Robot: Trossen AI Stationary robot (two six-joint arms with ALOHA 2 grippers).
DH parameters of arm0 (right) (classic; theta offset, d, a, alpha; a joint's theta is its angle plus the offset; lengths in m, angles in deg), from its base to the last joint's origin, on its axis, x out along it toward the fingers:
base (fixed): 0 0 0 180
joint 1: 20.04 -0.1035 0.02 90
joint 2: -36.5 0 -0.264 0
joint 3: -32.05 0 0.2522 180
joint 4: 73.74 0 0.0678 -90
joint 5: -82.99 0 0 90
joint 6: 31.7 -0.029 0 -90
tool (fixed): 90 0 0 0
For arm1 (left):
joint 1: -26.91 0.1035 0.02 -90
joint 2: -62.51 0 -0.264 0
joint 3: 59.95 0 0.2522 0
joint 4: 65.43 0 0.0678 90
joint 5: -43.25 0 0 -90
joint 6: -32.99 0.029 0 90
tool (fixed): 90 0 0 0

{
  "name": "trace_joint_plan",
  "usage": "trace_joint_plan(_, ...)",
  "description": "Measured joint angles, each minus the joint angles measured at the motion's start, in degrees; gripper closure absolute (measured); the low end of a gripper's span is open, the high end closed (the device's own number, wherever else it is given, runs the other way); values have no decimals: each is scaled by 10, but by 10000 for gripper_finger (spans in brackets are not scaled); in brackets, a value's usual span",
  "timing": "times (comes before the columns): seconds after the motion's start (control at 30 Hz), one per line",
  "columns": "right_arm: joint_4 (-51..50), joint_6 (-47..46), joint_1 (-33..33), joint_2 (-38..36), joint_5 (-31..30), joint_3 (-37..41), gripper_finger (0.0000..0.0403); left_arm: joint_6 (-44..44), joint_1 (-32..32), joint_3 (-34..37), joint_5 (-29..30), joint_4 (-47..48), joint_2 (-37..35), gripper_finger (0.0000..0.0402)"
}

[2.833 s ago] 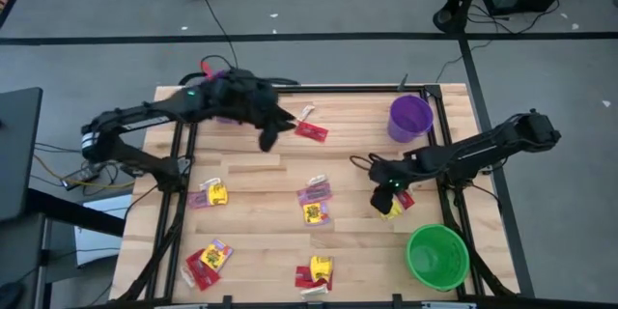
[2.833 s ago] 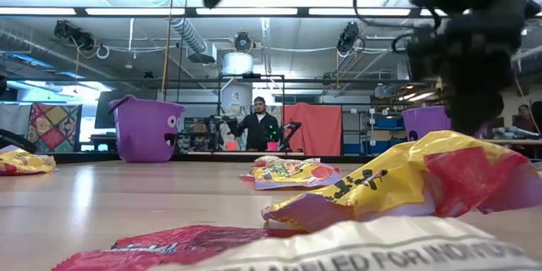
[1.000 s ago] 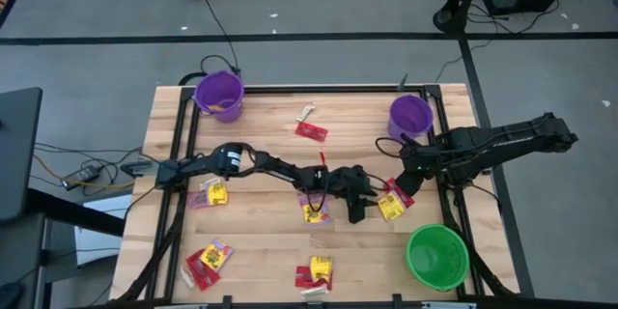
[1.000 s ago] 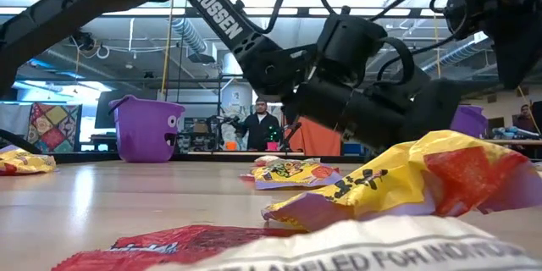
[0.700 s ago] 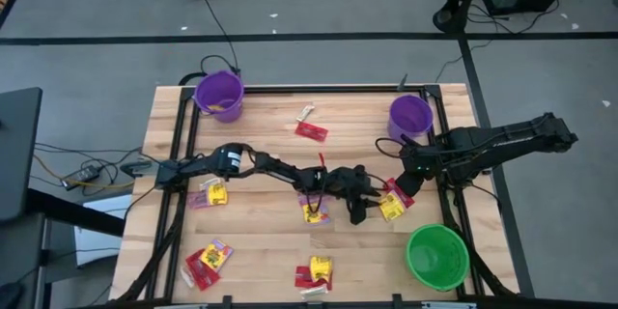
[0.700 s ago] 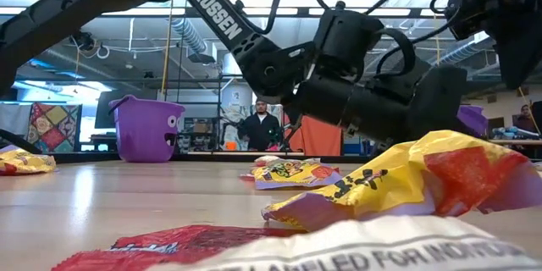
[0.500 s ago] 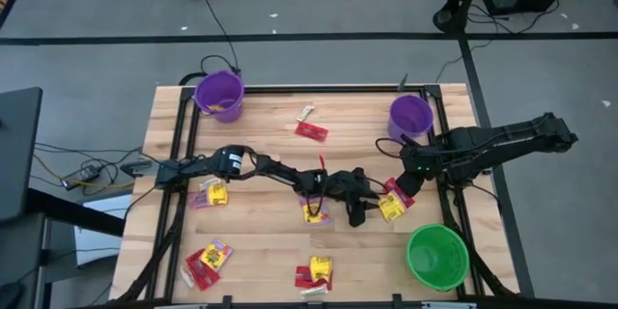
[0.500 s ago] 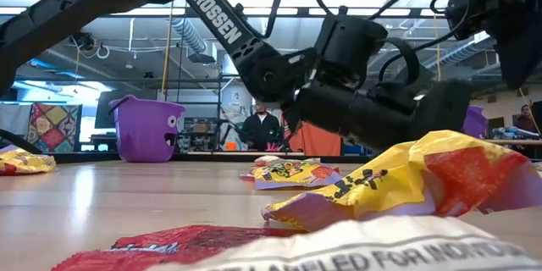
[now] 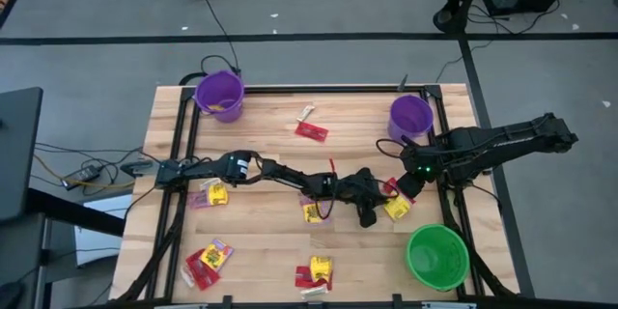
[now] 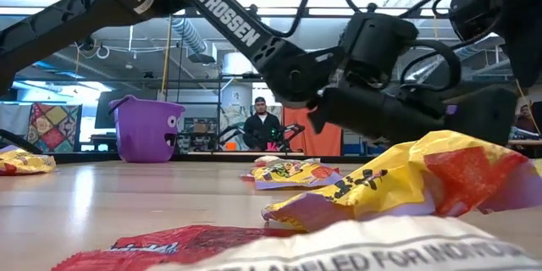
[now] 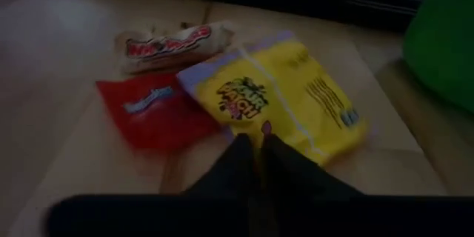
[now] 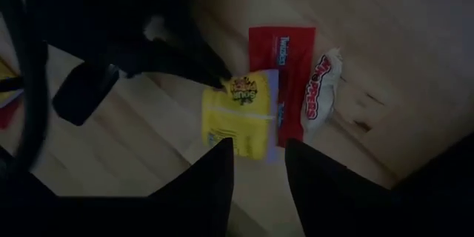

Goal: Sort candy by brand, put in halloween buckets
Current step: Put the yellow candy into the left purple bucket

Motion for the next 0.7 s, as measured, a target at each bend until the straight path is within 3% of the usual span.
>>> trace_joint_plan(0.07, -1, 0, 0, 0, 1, 0, 270, 5, 1, -19, -12, 20, 9, 391)
trace_joint_plan(0.27, -2, 4, 0, 0, -5, 0, 279, 13, 1, -26, -23, 38, 4, 397)
trace_joint_plan(0.4, -2, 6, 0, 0, -29, 0, 285, 47, 4, -25, -21, 115, -28, 399)
trace_joint_plan(0.53, -2, 7, 0, 0, -75, 0, 286, 48, 13, -21, 15, 201, -70, 400)
trace_joint_plan(0.7, -3, 16, 0, -1, -104, 0, 287, 48, 28, -19, 111, 325, -129, 400)
